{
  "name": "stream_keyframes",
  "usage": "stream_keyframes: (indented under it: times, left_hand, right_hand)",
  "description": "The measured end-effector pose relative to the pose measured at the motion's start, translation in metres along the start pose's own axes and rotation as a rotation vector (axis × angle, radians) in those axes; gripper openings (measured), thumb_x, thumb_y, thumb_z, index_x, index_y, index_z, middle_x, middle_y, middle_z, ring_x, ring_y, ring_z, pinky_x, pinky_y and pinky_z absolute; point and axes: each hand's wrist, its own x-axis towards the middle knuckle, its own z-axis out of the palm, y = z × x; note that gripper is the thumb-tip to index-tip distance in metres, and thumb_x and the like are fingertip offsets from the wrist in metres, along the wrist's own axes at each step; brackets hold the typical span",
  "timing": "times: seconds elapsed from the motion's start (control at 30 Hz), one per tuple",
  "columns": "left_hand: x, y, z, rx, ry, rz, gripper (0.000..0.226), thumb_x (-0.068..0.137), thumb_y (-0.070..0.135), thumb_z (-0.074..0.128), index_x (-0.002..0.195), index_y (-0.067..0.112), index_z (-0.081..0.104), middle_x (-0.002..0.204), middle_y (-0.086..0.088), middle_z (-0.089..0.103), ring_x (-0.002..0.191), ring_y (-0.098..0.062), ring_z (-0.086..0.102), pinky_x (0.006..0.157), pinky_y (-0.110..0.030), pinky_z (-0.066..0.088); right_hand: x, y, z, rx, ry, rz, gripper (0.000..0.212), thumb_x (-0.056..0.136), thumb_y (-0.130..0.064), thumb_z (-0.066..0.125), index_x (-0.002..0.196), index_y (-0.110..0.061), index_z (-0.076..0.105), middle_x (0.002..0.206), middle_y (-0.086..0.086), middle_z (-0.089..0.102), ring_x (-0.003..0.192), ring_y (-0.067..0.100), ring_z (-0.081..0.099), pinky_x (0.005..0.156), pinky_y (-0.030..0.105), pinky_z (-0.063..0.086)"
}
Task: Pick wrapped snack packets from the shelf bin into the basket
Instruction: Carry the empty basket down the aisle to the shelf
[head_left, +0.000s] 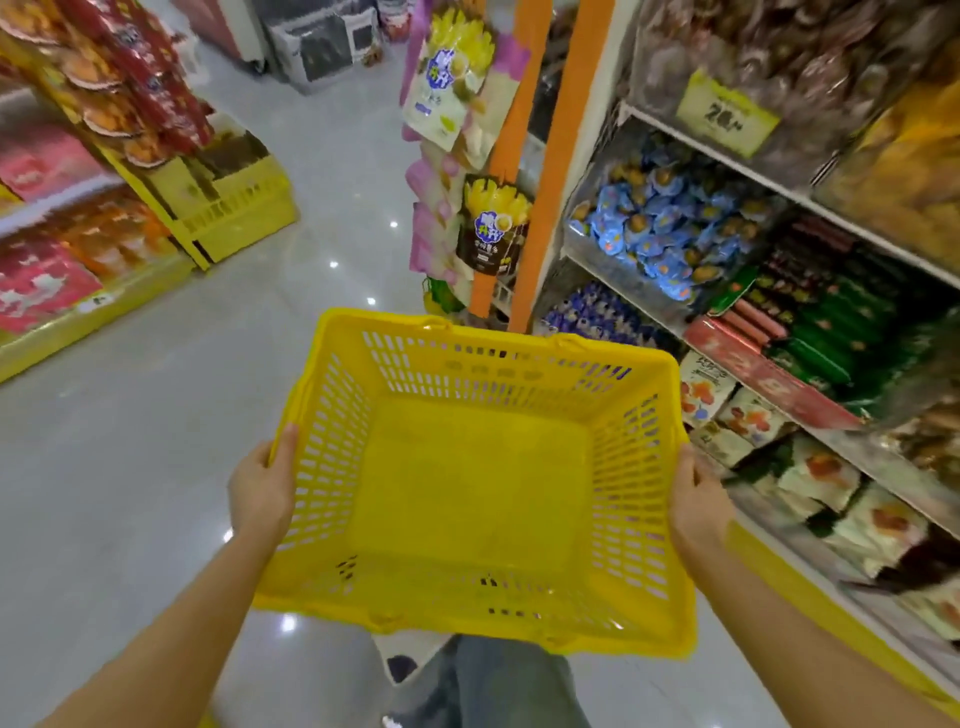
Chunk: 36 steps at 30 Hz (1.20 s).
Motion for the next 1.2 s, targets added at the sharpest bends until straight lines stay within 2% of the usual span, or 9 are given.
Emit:
stream_keyframes:
  times: [0.07,0.17,0.23,0.33,0.5,0.63,0.87,1.03,1.2]
  left_hand:
    - [0.012,0.017,0.017,0.038,-0.036,0.025,0.044,0.095,0.046,0.042,0.086,0.009,0.063,0.082,-0.014,0.061,0.084,-0.022,0.053,0.073,-0.033,0.035]
    - [0.025,0.04,0.039,0.104,-0.051,0.046,0.049,0.094,0.049,0.042,0.091,0.006,0.065,0.088,-0.02,0.063,0.091,-0.029,0.057,0.078,-0.039,0.038]
    - [0.034,0.051,0.054,0.124,-0.051,0.067,0.048,0.094,0.048,0.042,0.088,0.006,0.064,0.086,-0.022,0.062,0.089,-0.032,0.057,0.076,-0.04,0.038]
    - [0.046,0.063,0.076,0.153,-0.083,0.094,0.045,0.095,0.047,0.042,0.079,0.009,0.059,0.076,-0.017,0.058,0.081,-0.028,0.054,0.071,-0.038,0.036]
    - [0.073,0.069,0.102,0.171,-0.126,0.145,0.044,0.095,0.047,0.042,0.077,0.011,0.059,0.074,-0.015,0.058,0.076,-0.023,0.051,0.07,-0.038,0.037]
    - [0.104,0.069,0.121,0.178,-0.171,0.181,0.044,0.096,0.045,0.042,0.079,0.009,0.061,0.072,-0.015,0.056,0.076,-0.022,0.05,0.068,-0.036,0.035]
    - [0.19,0.053,0.161,0.197,-0.283,0.259,0.048,0.097,0.042,0.04,0.099,0.0,0.064,0.087,-0.025,0.062,0.097,-0.041,0.058,0.076,-0.041,0.039]
    - [0.252,0.023,0.202,0.22,-0.343,0.312,0.049,0.098,0.041,0.039,0.107,-0.001,0.063,0.103,-0.029,0.063,0.103,-0.042,0.057,0.084,-0.045,0.042]
    - [0.293,-0.026,0.26,0.219,-0.356,0.337,0.05,0.097,0.043,0.039,0.101,-0.001,0.063,0.096,-0.029,0.063,0.096,-0.042,0.058,0.08,-0.045,0.041]
  right_hand:
    - [0.011,0.005,-0.001,-0.008,0.007,0.028,0.057,0.099,-0.045,0.027,0.117,-0.001,0.059,0.104,0.029,0.062,0.094,0.042,0.057,0.073,0.042,0.045]
    - [0.027,0.01,-0.001,0.007,0.033,0.074,0.059,0.098,-0.045,0.027,0.1,0.001,0.062,0.091,0.027,0.062,0.087,0.041,0.059,0.066,0.041,0.044]
    - [0.037,0.015,0.0,-0.004,0.043,0.123,0.058,0.098,-0.046,0.025,0.107,-0.001,0.061,0.1,0.025,0.063,0.092,0.039,0.058,0.067,0.037,0.038]
    - [0.049,0.024,0.006,-0.022,0.06,0.192,0.058,0.098,-0.048,0.023,0.121,-0.007,0.057,0.115,0.023,0.061,0.104,0.04,0.056,0.076,0.039,0.039]
    - [0.063,0.031,0.023,-0.003,0.071,0.254,0.06,0.098,-0.048,0.021,0.107,-0.003,0.06,0.099,0.024,0.062,0.09,0.036,0.057,0.067,0.034,0.034]
    - [0.068,0.03,0.045,0.011,0.099,0.265,0.06,0.098,-0.049,0.021,0.107,-0.004,0.06,0.1,0.023,0.063,0.093,0.038,0.058,0.069,0.035,0.036]
    - [0.061,0.032,0.116,0.081,0.26,0.35,0.049,0.099,-0.042,0.029,0.081,-0.004,0.055,0.087,0.024,0.059,0.078,0.034,0.052,0.064,0.036,0.034]
    - [0.063,0.052,0.184,0.084,0.363,0.397,0.049,0.099,-0.039,0.032,0.095,0.001,0.06,0.101,0.03,0.061,0.095,0.045,0.055,0.069,0.039,0.034]
    - [0.085,0.092,0.246,0.069,0.412,0.402,0.048,0.1,-0.036,0.033,0.097,0.003,0.061,0.102,0.032,0.061,0.096,0.045,0.055,0.07,0.039,0.033]
